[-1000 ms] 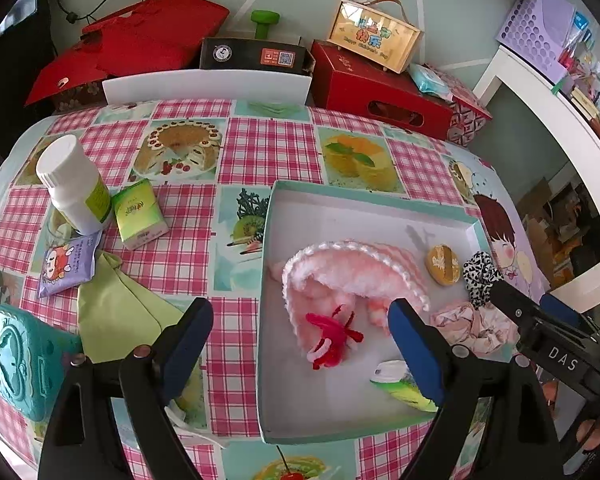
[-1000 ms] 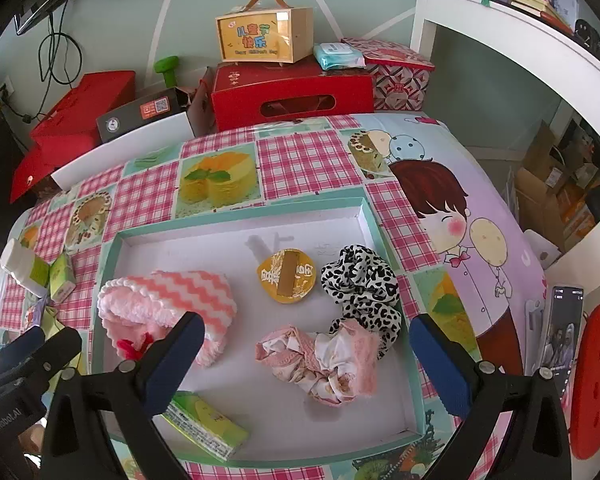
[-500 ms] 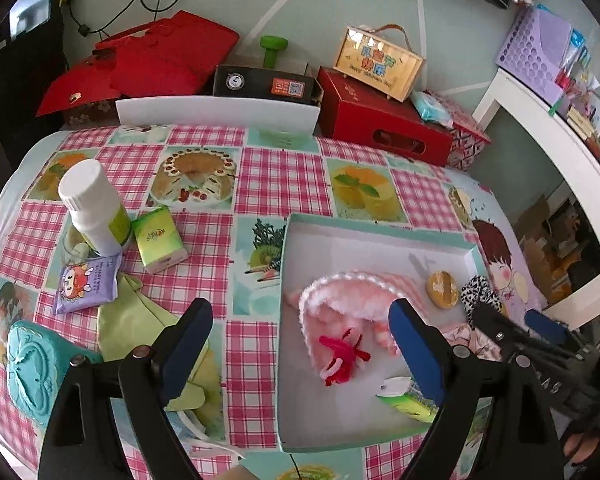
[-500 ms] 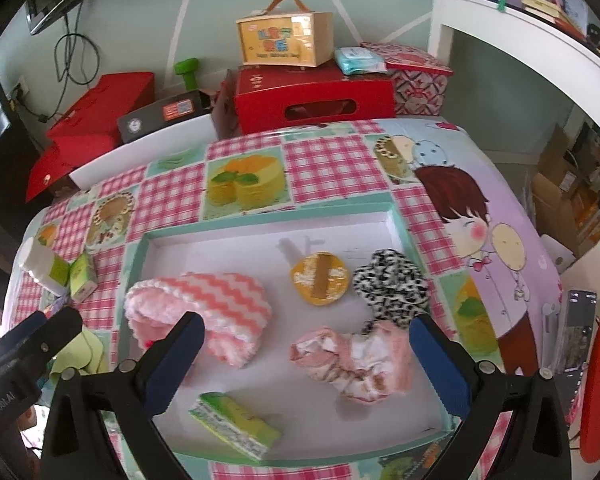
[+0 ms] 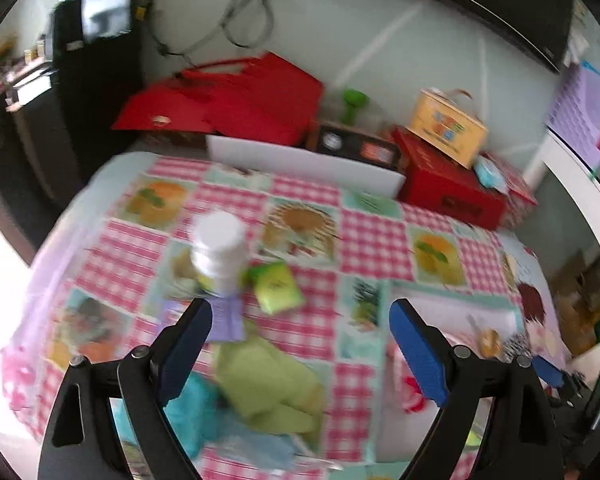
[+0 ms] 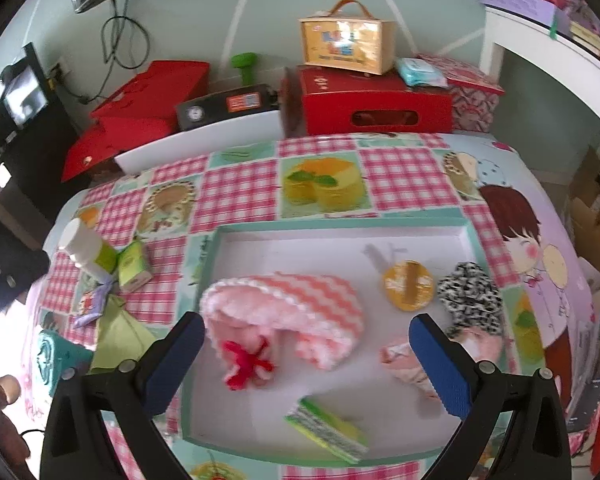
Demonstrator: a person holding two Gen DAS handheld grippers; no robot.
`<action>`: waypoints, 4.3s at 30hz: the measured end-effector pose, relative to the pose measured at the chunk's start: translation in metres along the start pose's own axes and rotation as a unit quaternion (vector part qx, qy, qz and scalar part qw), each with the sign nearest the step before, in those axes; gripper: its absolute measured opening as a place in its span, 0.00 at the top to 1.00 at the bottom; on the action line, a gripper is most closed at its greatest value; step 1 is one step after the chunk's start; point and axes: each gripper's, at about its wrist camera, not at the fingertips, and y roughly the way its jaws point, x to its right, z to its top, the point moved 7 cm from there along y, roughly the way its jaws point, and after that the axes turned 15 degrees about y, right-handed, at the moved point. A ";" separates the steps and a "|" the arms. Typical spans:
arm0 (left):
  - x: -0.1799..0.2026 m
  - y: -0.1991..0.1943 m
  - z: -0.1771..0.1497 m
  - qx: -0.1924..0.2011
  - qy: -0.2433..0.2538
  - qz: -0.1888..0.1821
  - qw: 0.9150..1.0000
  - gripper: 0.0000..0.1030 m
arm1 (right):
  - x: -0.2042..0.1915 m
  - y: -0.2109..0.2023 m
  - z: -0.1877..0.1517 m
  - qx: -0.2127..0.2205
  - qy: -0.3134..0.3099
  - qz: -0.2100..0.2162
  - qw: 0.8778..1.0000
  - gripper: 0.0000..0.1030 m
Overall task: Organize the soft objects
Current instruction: 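Withdraw both grippers from the tray toward the green cloth on the table, then lower the right gripper onto the green cloth and close on it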
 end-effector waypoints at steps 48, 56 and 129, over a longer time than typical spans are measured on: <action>-0.128 0.064 -0.069 -0.148 -0.116 -0.050 0.981 0.06 | -0.164 0.093 -0.103 -0.195 -0.160 0.109 0.961 0.17; -0.133 0.082 -0.072 -0.183 -0.117 -0.088 0.972 0.06 | -0.167 0.114 -0.104 -0.193 -0.173 0.085 0.962 0.23; -0.127 0.096 -0.070 -0.271 -0.080 -0.065 0.957 0.06 | -0.192 0.114 -0.126 -0.146 -0.273 0.061 0.949 0.85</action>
